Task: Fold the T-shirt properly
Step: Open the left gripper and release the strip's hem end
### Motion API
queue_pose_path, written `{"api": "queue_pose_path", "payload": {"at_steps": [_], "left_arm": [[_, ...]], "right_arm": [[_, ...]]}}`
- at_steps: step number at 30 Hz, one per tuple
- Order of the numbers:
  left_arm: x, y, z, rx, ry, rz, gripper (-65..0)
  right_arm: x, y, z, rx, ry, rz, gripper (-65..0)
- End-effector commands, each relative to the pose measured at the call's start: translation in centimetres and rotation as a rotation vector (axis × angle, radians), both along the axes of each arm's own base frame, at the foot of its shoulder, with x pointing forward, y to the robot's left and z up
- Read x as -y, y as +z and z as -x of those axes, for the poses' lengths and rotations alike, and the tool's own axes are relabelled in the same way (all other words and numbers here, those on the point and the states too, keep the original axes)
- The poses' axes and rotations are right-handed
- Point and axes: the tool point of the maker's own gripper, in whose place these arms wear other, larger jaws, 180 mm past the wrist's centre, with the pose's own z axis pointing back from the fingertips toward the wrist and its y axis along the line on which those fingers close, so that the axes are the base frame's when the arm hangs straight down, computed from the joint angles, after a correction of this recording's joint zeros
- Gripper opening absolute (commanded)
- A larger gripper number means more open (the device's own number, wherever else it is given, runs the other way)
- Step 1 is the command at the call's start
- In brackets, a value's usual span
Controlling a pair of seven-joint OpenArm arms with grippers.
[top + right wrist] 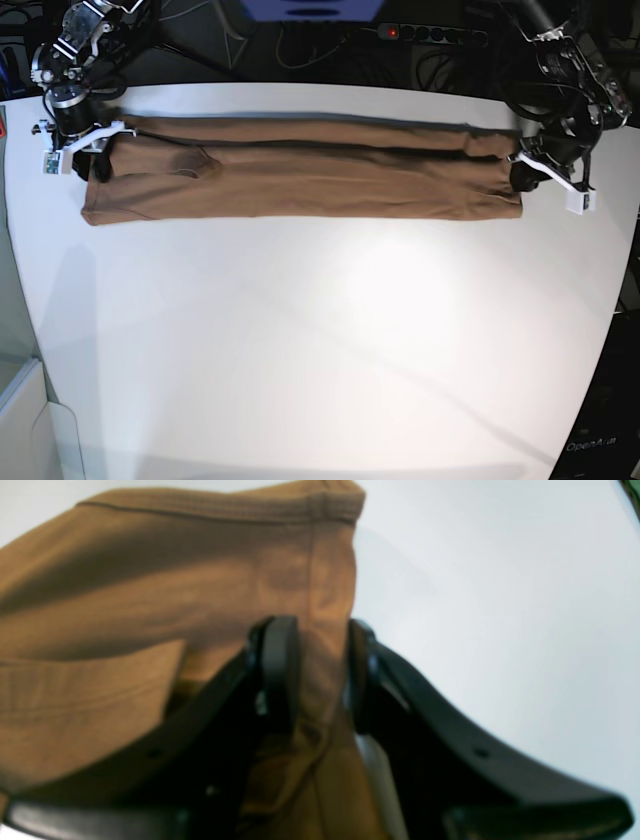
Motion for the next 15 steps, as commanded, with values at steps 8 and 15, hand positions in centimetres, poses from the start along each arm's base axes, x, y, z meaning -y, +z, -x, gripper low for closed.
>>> {"api": "queue_pose_path", "payload": {"at_steps": [8,15], "left_arm": [[0.0,5.7,-2.2,0.134,-0.048,-0.108,-62.5],[4.6,8.0,-2.6,0.188,-0.200,-0.161,-62.6]], "right_arm": [[0.2,-2.1,2.1,-0.148,0.012,0.027,-47.7],[0.2,-2.1,2.0,-0.146,0.012,0.027,-47.7]]}}
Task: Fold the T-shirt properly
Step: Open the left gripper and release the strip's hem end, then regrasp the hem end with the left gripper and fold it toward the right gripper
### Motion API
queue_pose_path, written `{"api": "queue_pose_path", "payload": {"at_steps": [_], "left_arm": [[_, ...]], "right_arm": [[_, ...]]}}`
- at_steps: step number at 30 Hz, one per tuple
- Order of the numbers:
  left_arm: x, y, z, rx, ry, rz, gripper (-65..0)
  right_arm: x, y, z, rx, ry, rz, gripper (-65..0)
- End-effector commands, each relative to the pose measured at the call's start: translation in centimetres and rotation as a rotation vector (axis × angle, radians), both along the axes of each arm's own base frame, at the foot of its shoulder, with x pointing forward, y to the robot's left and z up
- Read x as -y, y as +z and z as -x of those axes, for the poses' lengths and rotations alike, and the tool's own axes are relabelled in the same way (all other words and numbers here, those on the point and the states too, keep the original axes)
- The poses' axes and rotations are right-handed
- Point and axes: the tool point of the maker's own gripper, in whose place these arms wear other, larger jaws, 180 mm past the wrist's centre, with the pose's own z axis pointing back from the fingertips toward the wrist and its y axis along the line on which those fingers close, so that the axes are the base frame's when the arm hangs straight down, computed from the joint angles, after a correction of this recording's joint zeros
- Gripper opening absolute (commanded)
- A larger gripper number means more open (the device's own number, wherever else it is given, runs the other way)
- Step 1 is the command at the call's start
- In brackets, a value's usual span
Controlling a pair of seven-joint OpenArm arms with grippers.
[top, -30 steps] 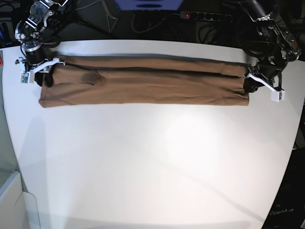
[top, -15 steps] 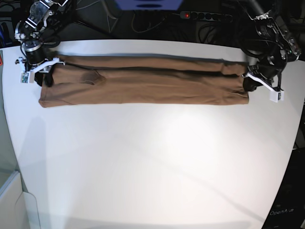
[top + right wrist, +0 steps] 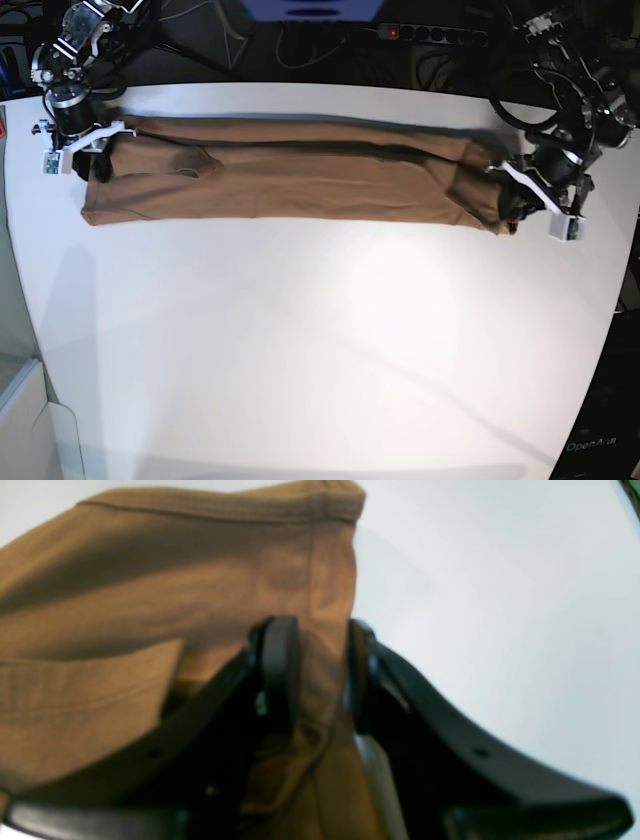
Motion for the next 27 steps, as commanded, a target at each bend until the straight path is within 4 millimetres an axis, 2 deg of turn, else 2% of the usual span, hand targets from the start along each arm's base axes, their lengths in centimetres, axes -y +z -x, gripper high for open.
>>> {"api": "queue_pose_path", "payload": {"at_steps": [1,3,9,12,20,27], "left_arm": [[0.5,1.3,-0.5,0.045,-0.020,-0.005,-62.6],[1.7,1.4,-0.2,0.050,-0.039,0.005,-62.6],[2.8,2.1,0.0,0.069,-0.049,0.010,-62.6],[4.4,2.5,0.0,0.081,-0.093,0.015,-62.6],[12.5,2.8,0.3,0.093,-0.324,0.080,-62.7],[17.3,3.3,0.7,0.106,-0.462,0.124,-62.7]], "right_arm": [[0.1,-2.1,2.0,-0.144,0.012,0.026,-47.7],[0.1,-2.1,2.0,-0.144,0.012,0.026,-47.7],[0.1,-2.2,2.1,-0.145,0.012,0.024,-47.7],[0.1,-2.2,2.1,-0.145,0.012,0.024,-47.7],[0.1,-2.2,2.1,-0.145,0.012,0.024,-47.7],[0.1,-2.2,2.1,-0.147,0.012,0.024,-47.7]]}}
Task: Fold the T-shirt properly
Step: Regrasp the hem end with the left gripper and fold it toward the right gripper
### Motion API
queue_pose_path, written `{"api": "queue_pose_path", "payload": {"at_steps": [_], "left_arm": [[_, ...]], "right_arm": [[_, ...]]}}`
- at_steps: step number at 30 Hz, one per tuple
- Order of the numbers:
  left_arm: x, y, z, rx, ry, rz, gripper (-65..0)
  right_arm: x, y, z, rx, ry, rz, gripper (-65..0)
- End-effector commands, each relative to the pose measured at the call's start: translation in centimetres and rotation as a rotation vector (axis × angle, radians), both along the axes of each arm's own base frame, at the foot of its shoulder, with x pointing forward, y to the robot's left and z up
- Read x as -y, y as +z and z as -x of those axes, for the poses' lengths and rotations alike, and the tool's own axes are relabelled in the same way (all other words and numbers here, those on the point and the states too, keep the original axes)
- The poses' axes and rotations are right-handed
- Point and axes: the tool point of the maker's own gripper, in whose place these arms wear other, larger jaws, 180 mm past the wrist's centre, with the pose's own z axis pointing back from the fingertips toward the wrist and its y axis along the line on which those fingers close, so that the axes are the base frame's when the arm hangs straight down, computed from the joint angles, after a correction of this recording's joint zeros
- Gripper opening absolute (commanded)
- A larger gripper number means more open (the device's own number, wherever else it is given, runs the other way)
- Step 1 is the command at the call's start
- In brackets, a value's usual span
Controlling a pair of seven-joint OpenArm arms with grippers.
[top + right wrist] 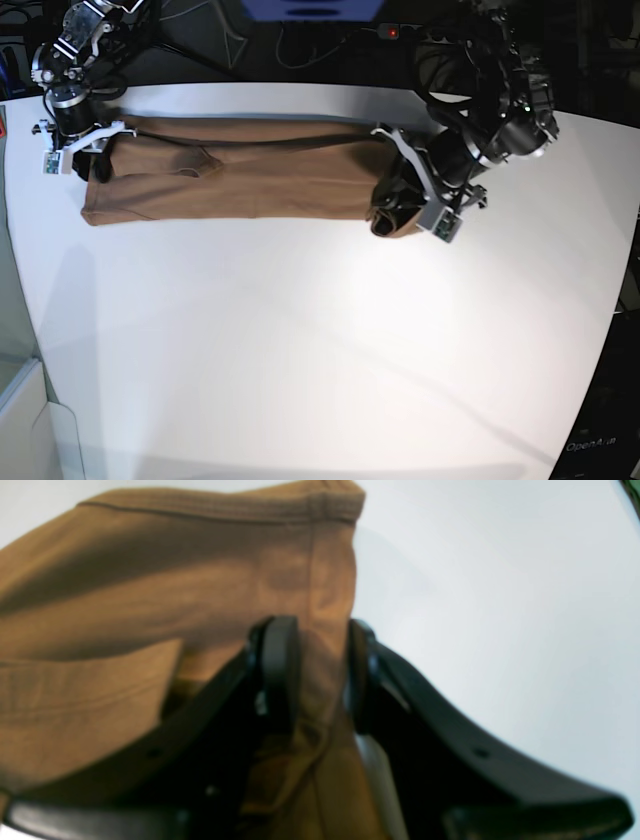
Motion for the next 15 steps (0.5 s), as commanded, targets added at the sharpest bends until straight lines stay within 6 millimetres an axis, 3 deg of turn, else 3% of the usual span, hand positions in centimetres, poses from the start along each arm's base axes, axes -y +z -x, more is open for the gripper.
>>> {"api": "queue_pose_path", "payload": {"at_steps": [1,9,15], "left_arm": [[1.0,1.7,-0.8,0.060,-0.020,0.040,-62.7],[5.0,2.0,0.0,0.035,-0.091,0.095,-62.7],[6.6,2.4,0.0,0.036,-0.092,0.140,-62.7]], "right_arm": [[0.1,-2.2,2.1,-0.149,0.014,0.025,-47.7],[0.1,-2.2,2.2,-0.150,0.014,0.025,-47.7],[0.2,-2.2,2.2,-0.149,0.015,0.027,-47.7]]}}
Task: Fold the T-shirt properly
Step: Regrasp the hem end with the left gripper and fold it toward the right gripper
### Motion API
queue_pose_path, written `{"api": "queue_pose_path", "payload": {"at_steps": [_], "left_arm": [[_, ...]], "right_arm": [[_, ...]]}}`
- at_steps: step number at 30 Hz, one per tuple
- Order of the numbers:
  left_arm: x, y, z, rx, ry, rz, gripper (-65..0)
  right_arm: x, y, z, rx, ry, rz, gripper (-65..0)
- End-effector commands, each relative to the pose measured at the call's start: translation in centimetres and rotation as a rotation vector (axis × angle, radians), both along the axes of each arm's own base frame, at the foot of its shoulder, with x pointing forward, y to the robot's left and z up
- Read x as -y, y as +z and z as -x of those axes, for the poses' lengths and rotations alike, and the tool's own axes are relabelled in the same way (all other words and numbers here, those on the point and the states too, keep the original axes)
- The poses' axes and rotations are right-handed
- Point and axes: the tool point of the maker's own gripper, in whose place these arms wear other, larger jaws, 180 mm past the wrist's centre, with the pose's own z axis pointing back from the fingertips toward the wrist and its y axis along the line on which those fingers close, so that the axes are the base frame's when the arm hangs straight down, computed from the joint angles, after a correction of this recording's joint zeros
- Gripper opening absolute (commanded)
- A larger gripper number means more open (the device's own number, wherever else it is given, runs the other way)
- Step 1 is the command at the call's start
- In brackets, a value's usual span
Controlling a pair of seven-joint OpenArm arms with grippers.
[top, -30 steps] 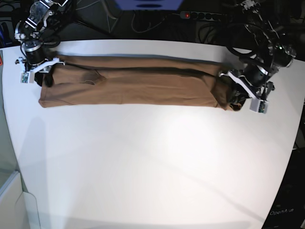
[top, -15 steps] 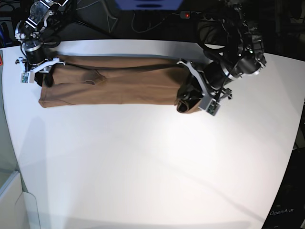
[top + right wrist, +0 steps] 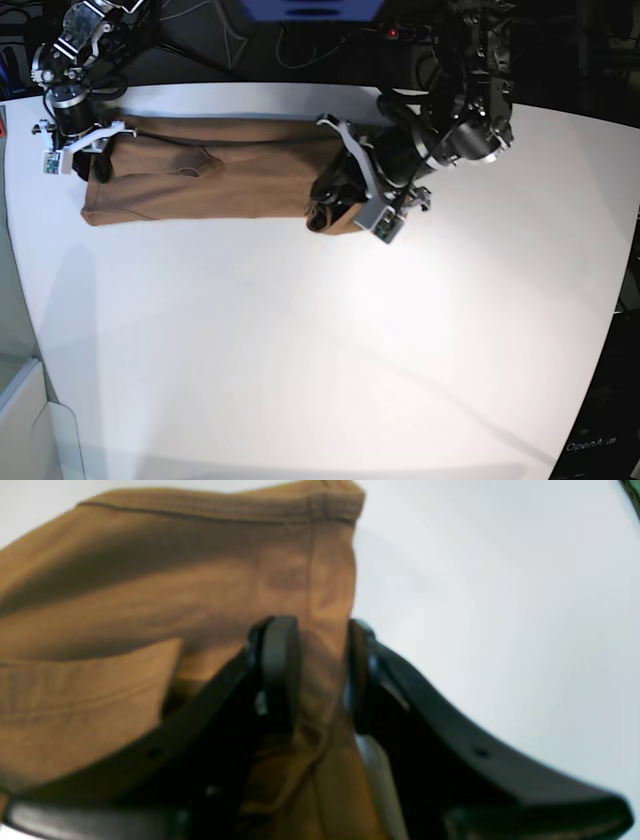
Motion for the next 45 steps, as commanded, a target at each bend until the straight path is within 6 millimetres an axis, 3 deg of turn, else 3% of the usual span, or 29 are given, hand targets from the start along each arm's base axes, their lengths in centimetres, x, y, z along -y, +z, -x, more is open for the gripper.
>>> {"api": "queue_pose_path", "payload": {"at_steps": [1,7,9,16,28,33,42,45], "left_arm": [[0.4,1.5,-0.7,0.049,0.010,0.049,-62.7],[0.6,-0.3,-0.6,-0.016,0.029,0.070,-62.7],[1.8,-0.7,0.1,-0.031,-0.007,0.073,-62.7],[3.7,-0.1,0.7,-0.013,-0.055,0.106,-62.8],[3.8,0.3,0.2,0.004,-0.057,0.107,-62.8],[3.8,-0.7,0.4,-0.030,-0.056,0.107,-62.6],[3.9,-0.9,0.4,-0.034,-0.059,0.107,-62.1],[3.9,-0.8,0.4,-0.034,-0.060,0.109,-54.8]], "right_arm": [[0.2,-2.2,2.2,-0.150,0.015,0.026,-47.7],[0.2,-2.2,2.2,-0.150,0.015,0.026,-47.7],[0.2,-2.2,2.2,-0.150,0.015,0.026,-47.7],[0.2,-2.2,2.2,-0.151,0.015,0.027,-47.7],[0.2,-2.1,2.2,-0.150,0.015,0.028,-47.7],[0.2,-2.2,2.2,-0.151,0.015,0.028,-47.7],[0.2,-2.3,2.9,-0.161,0.016,0.030,-47.7],[0.2,-2.3,2.9,-0.161,0.016,0.030,-47.7]]}}
